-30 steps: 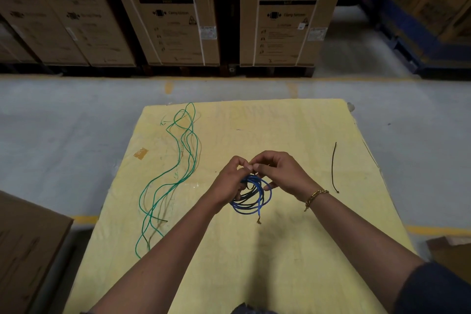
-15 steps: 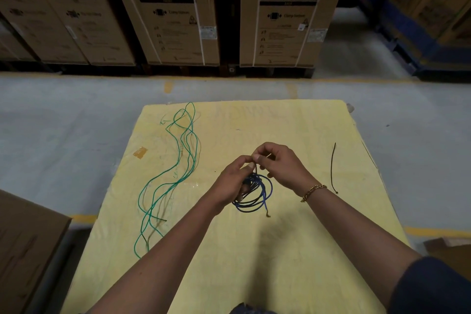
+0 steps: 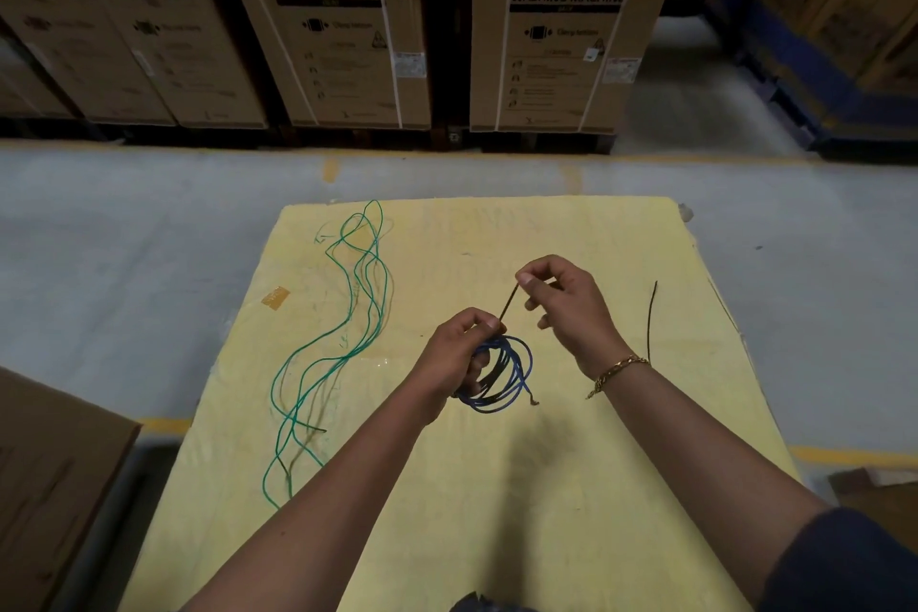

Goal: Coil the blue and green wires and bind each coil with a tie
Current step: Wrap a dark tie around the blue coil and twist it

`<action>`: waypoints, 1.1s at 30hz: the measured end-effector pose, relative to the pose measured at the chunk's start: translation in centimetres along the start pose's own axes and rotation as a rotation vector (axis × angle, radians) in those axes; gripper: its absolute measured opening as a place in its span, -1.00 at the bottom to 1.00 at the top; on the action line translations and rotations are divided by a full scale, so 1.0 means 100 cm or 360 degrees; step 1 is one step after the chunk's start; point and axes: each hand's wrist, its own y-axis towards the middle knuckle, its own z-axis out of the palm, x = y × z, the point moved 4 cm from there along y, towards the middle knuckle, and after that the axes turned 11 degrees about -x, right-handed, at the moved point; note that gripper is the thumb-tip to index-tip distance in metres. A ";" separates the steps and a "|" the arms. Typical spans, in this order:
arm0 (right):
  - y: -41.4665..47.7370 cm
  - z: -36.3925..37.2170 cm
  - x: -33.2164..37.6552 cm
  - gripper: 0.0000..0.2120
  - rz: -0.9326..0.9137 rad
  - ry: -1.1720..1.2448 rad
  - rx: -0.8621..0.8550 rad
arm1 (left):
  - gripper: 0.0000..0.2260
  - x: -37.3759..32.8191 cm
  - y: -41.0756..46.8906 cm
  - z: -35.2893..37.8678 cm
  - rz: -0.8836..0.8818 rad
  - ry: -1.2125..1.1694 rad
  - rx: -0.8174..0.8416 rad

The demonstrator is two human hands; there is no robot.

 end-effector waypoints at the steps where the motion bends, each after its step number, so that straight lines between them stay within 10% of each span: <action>1: 0.000 0.000 -0.001 -0.94 0.0019 0.0029 0.0032 | -0.84 0.001 0.000 0.000 -0.0006 -0.0009 -0.0012; 7: -0.010 0.007 -0.010 -0.91 0.0011 -0.0137 0.0356 | -0.86 -0.004 0.001 0.002 0.0010 -0.0031 -0.0023; 33: -0.010 0.008 -0.009 -0.91 -0.0305 -0.0304 0.0203 | -0.89 -0.006 -0.001 0.010 0.0004 -0.0032 -0.0075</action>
